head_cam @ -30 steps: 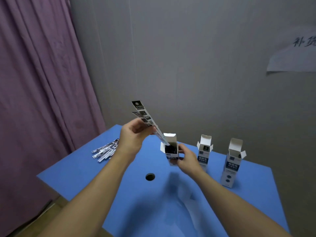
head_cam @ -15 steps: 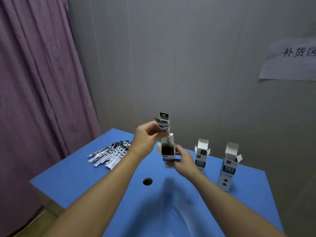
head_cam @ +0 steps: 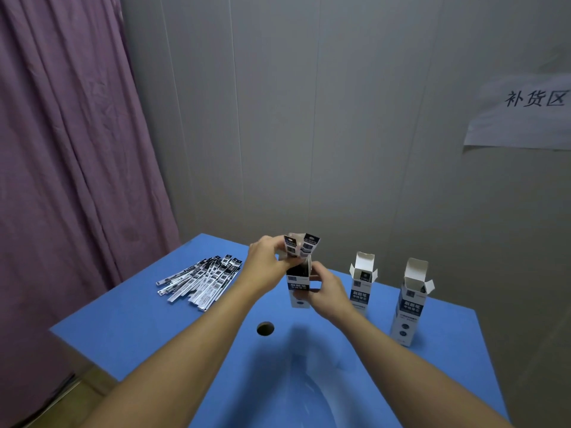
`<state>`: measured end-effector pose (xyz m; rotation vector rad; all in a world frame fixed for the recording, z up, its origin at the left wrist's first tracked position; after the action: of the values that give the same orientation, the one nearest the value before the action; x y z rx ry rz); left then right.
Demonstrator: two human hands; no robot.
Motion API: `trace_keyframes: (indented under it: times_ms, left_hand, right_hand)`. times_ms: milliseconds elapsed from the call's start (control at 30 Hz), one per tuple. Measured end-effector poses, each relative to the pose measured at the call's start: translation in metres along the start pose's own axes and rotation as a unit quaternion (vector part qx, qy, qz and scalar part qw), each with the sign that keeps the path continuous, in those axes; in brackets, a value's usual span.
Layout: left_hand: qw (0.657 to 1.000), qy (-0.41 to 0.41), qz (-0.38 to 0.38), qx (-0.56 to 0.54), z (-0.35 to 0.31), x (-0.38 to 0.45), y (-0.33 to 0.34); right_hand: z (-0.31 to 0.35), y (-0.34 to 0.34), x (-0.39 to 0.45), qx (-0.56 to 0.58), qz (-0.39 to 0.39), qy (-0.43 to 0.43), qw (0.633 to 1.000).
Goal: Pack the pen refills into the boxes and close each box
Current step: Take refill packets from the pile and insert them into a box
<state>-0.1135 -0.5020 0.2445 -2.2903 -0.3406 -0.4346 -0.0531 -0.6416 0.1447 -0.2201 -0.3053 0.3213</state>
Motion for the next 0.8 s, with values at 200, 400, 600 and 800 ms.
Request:
trace_keyframes:
  times_ms: [200, 400, 600, 800]
  left_hand:
    - [0.999, -0.012, 0.041, 0.032, 0.011, 0.001, 0.010]
    - [0.999, -0.009, 0.022, -0.036, 0.014, -0.005, 0.009]
    - [0.998, -0.036, -0.034, -0.033, 0.041, -0.005, 0.006]
    - [0.995, -0.088, -0.042, 0.011, 0.102, -0.024, 0.002]
  right_hand:
    - [-0.003, 0.001, -0.004, -0.015, -0.011, 0.019, 1.000]
    - [-0.012, 0.002, -0.007, -0.024, -0.005, 0.050, 0.998]
    - [-0.036, -0.003, -0.009, -0.061, -0.005, 0.104, 0.993]
    - [-0.071, -0.028, 0.001, -0.081, -0.064, 0.186, 0.977]
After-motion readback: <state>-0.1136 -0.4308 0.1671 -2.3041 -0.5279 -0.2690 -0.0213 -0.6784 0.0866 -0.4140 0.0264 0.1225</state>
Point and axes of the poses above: each hand's wrist, its own x-axis towards the middle knuckle, its own y-axis out of the palm, z = x × y, the point moved 7 cm from there along x, towards the middle knuckle, and after that the axes turned 8 degrees about x, right-handed, at the moved point
